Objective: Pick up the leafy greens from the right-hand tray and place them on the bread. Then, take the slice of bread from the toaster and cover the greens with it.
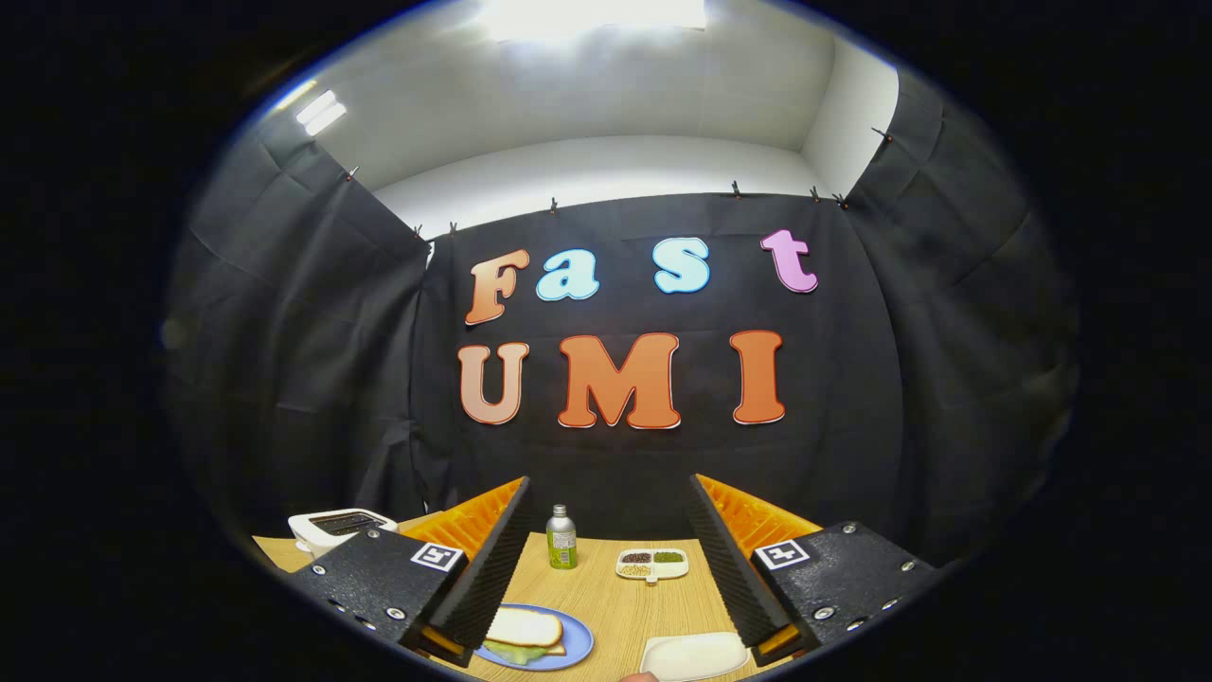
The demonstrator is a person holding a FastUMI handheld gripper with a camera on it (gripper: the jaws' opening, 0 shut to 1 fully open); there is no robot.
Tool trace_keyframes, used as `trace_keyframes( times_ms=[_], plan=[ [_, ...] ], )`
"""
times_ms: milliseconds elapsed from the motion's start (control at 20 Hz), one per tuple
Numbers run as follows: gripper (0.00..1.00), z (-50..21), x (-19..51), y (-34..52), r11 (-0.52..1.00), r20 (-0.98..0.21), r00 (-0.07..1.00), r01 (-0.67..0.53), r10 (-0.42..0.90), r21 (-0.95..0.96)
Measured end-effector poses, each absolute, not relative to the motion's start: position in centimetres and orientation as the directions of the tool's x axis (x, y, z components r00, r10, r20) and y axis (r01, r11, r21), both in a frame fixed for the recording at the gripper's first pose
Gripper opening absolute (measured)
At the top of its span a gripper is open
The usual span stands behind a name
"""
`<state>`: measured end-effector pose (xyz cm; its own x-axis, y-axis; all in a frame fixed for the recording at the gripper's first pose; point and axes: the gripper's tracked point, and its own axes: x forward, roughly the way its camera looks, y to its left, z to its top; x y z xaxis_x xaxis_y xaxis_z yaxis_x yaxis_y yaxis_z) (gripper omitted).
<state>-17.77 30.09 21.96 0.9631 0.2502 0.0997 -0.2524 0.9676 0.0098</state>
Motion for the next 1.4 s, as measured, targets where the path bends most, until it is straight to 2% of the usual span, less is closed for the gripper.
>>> trace_keyframes(
  times_ms=[1400],
  plan=[
    [0.96,22.1,-18.3,31.3,0.964,0.098,0.96,-0.266,0.264,0.015]
  ],
)
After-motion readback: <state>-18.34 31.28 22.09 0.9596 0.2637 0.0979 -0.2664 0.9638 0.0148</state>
